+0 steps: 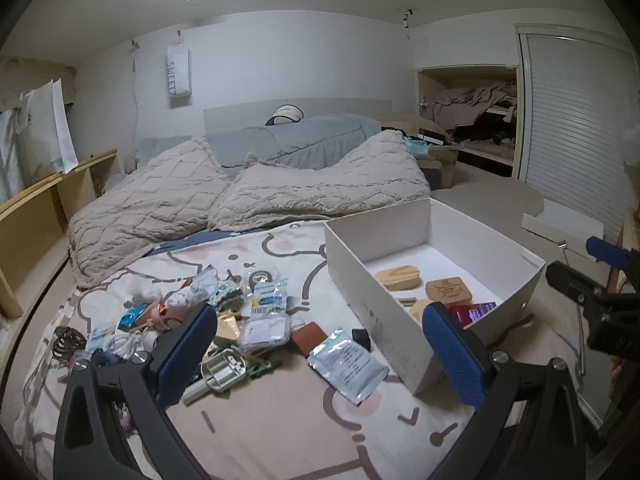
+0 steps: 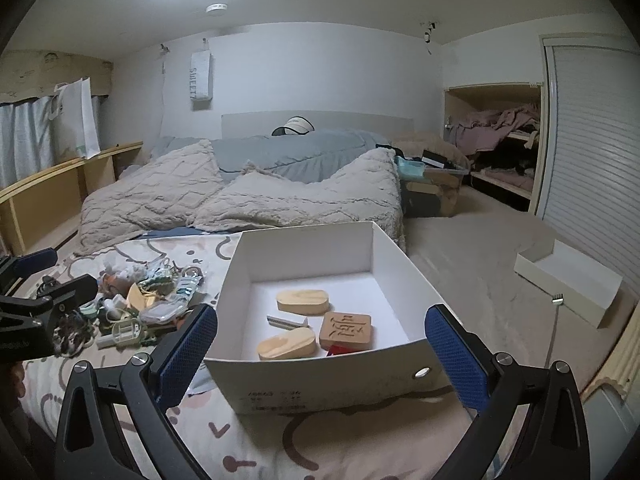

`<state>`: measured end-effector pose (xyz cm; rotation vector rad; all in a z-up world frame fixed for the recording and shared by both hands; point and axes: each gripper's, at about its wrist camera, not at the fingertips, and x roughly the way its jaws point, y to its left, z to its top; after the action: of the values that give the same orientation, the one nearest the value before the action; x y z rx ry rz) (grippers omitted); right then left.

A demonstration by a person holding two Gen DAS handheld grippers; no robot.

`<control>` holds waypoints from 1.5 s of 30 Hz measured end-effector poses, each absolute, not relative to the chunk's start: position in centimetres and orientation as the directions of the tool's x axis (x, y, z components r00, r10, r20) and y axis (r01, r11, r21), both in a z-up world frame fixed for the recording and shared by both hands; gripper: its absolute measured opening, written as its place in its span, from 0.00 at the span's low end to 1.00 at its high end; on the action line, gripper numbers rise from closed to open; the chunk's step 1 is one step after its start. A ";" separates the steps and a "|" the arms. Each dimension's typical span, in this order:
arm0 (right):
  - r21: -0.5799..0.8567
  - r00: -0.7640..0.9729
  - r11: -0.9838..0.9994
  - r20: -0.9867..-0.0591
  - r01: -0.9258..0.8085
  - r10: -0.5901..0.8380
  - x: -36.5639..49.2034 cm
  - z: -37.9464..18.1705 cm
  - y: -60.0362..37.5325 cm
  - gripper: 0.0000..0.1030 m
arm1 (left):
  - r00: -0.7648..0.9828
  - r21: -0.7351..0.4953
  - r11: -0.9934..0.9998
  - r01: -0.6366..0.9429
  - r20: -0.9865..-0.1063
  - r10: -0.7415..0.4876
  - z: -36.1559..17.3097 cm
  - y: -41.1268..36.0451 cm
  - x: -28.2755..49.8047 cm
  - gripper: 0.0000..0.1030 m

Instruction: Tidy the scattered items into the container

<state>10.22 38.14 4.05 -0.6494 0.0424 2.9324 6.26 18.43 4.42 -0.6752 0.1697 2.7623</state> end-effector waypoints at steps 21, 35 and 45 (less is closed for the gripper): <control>-0.045 -0.886 -0.990 -0.443 -0.132 0.138 12.1 3.0 36.4 1.00 | -0.837 0.040 -0.950 -0.311 -0.485 0.253 2.6 17.3 8.2 1.00; -0.056 -0.885 -0.990 -0.444 -0.131 0.142 12.2 3.3 36.2 1.00 | -0.835 0.033 -0.951 -0.309 -0.488 0.254 2.4 17.0 8.1 1.00; -0.069 -0.884 -0.990 -0.446 -0.123 0.140 12.2 3.3 35.9 1.00 | -0.839 0.023 -0.957 -0.290 -0.488 0.243 2.4 16.9 8.1 1.00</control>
<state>12.19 35.87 3.32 -0.6965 -0.0579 2.9235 8.12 16.93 2.43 -0.7156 0.1392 2.7680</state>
